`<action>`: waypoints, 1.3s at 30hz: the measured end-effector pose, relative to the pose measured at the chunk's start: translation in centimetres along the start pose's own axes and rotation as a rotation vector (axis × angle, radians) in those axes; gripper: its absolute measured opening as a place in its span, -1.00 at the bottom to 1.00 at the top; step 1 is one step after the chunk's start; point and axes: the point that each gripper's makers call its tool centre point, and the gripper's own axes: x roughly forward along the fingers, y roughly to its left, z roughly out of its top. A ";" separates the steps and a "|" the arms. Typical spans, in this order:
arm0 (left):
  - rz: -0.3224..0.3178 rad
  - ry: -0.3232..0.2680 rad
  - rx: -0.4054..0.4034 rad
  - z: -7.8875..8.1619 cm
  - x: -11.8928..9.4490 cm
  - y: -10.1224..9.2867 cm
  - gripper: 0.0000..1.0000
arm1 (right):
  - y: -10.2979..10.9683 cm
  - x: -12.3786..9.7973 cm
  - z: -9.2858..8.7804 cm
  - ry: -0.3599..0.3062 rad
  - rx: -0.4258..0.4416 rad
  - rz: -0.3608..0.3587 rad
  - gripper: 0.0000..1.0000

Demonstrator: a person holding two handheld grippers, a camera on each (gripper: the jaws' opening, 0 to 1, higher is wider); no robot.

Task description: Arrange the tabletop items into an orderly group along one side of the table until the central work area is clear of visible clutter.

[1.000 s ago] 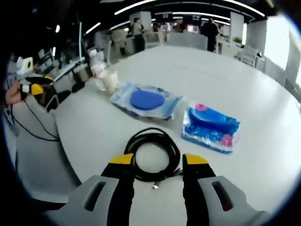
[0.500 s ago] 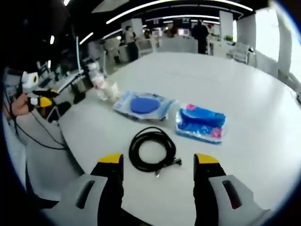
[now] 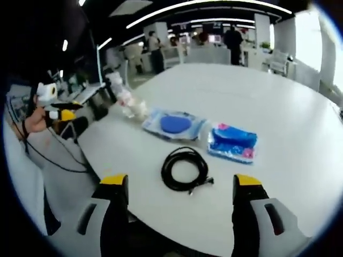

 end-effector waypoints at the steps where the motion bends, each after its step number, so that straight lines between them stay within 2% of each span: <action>1: 0.000 0.000 -0.002 -0.1 -0.1 0.1 0.23 | 0.1 -0.2 0.1 -0.009 0.006 0.000 0.62; 8: -0.002 -0.004 -0.035 -0.5 -0.4 0.3 0.26 | 1.6 -0.4 -0.4 -0.010 0.021 0.016 0.73; 15: -0.006 -0.022 -0.050 -0.2 0.0 0.3 0.28 | 1.7 -0.4 0.2 -0.018 0.017 0.016 0.79; 26: -0.019 -0.008 -0.051 -0.7 0.3 0.1 0.31 | 1.8 0.3 0.1 0.003 0.021 0.025 0.80; 39: -0.030 0.016 -0.035 -0.9 0.5 0.3 0.32 | 1.7 0.4 -0.3 -0.006 0.043 0.024 0.79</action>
